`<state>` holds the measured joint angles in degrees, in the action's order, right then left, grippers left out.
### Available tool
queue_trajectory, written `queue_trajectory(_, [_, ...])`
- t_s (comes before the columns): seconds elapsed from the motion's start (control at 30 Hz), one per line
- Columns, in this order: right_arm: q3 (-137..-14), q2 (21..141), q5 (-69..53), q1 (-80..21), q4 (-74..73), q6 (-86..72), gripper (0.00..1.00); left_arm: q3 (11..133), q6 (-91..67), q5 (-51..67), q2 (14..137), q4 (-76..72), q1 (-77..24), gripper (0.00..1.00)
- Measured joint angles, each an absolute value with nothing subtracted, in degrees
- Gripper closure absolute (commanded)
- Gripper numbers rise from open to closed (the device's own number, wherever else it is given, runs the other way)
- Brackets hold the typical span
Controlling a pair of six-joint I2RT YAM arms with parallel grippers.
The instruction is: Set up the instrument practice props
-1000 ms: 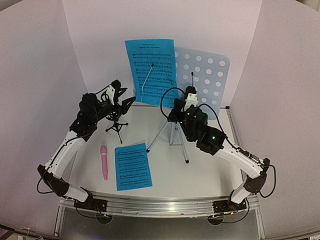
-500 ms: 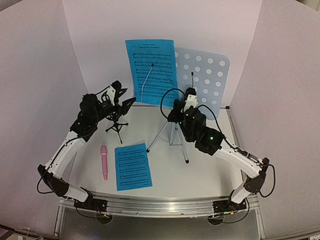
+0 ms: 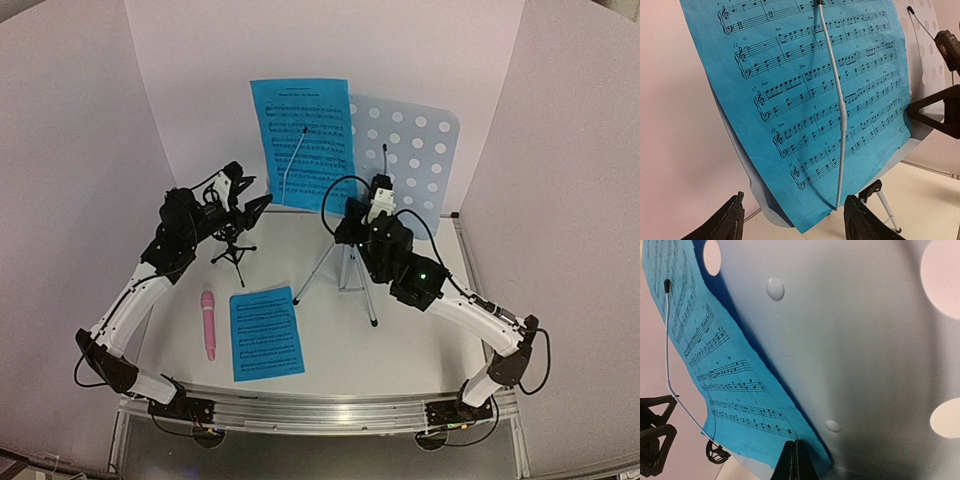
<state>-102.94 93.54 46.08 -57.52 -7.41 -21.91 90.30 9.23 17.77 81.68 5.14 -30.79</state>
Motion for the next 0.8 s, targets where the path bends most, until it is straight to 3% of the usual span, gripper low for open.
queue_trajectory(0.17, [-102.94, 93.36, 44.05, -57.52, -7.43, -20.23, 0.81, 90.3, 9.98, 17.76, 81.67, 4.46, -30.79, 0.33])
queue_trajectory(0.37, [-104.01, 91.45, 37.82, -57.49, -7.89, -14.42, 0.56, 90.3, 10.5, 17.72, 81.67, 4.45, -30.79, 0.32])
queue_trajectory(0.53, [-109.6, 91.16, 33.51, -57.49, -9.01, -8.52, 0.49, 90.3, 10.5, 17.74, 81.67, 4.47, -30.79, 0.33])
queue_trajectory(0.8, [-127.98, 95.39, 32.64, -56.35, -11.05, 1.9, 0.48, 90.28, 10.44, 17.8, 81.67, 4.45, -30.79, 0.33])
